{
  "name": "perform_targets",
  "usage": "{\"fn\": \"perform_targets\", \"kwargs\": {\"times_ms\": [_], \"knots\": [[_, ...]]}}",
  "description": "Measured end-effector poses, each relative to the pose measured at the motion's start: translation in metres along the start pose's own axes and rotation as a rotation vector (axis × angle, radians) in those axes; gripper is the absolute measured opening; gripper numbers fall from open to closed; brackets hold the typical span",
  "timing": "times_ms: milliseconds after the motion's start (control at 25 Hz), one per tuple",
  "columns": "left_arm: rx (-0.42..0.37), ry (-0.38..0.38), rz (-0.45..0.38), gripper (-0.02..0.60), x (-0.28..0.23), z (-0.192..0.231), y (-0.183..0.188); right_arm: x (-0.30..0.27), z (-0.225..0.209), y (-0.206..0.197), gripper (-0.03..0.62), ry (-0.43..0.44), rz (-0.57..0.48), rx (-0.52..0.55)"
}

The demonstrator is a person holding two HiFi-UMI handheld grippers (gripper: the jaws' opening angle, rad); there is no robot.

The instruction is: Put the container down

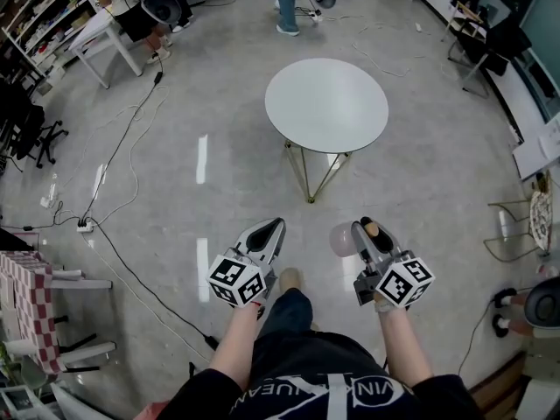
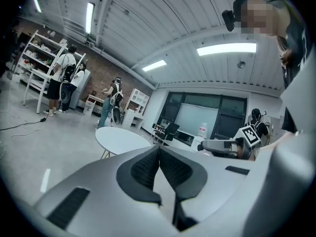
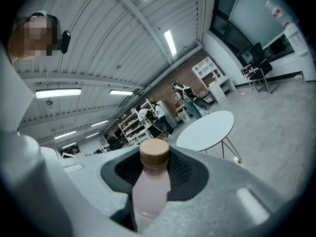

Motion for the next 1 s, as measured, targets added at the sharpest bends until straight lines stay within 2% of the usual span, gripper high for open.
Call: {"fn": "perform_targets", "kwargs": {"times_ms": [440,1000], "knots": [[-0.002,-0.047,0.023,0.014,-0.044,0.043,0.014,-0.043,-0.022,0.023,0.127,-0.052,-0.027,-0.020],[0.010,-0.086,0.024,0.014,-0.085,0.101,0.014,-0.101,-0.038,0.033,0.126,-0.065,-0.047,-0.030]]}}
Point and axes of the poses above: the fingertips, and each gripper's own axes: x backward along the fingers, z to its left, y out of its top, the point moved 3 cm from there along x, backward along the fingers, and after that the axes turned 10 degrees about -x, right-handed, at the moved point
